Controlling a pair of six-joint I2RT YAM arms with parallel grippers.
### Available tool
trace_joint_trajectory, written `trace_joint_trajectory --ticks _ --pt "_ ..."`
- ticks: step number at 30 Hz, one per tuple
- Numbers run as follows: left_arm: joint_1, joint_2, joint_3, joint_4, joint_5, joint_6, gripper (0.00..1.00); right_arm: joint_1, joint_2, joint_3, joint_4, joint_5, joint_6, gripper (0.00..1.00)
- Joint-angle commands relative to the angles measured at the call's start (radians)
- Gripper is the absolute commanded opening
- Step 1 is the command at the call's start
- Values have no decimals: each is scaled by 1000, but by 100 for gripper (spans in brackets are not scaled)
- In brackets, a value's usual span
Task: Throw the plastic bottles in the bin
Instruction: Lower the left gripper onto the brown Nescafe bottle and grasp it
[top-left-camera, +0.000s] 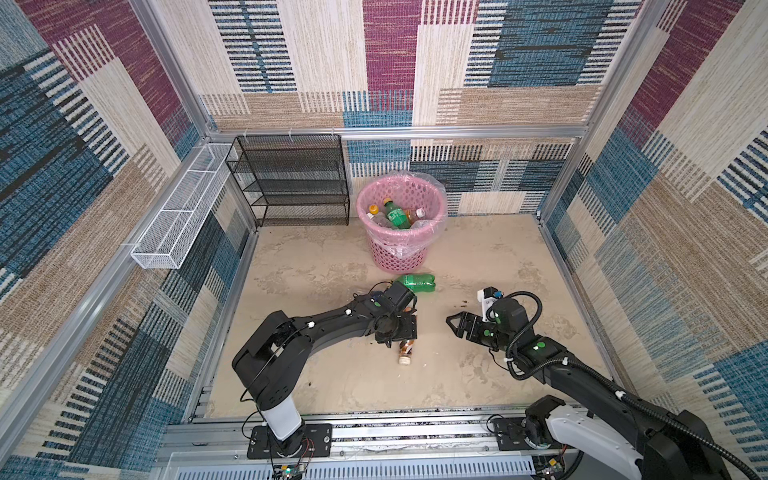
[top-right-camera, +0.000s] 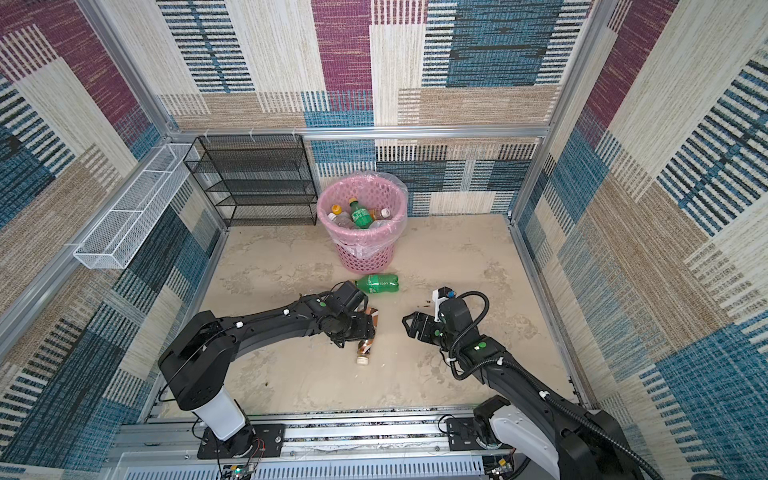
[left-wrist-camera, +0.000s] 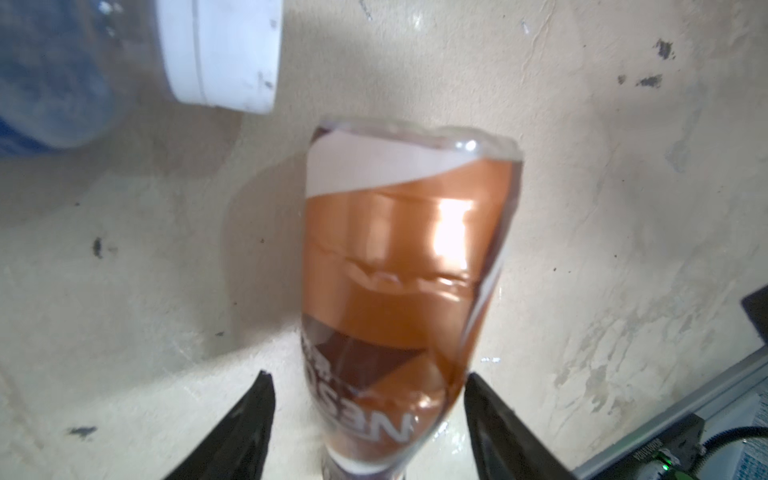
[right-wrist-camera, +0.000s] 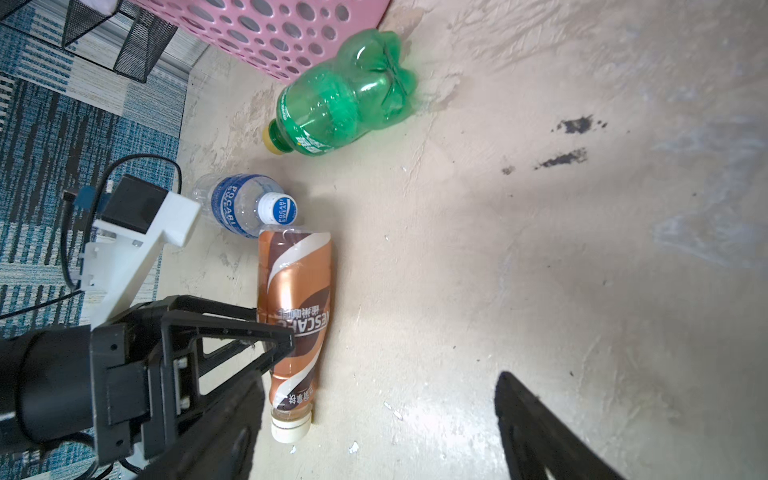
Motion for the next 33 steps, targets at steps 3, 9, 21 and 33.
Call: trace_joint_trajectory --ticks 3,9,21,33 --pt "2 23 30 -12 -34 30 74 -4 6 2 50 -15 -11 87" --pt "2 39 38 -19 -35 39 69 -7 12 3 54 -19 -14 87" --pt "2 -1 -2 -4 13 40 55 -13 28 5 64 -28 -26 87" --pt "2 -166 -47 -50 18 38 51 -18 73 14 90 -47 -33 86"
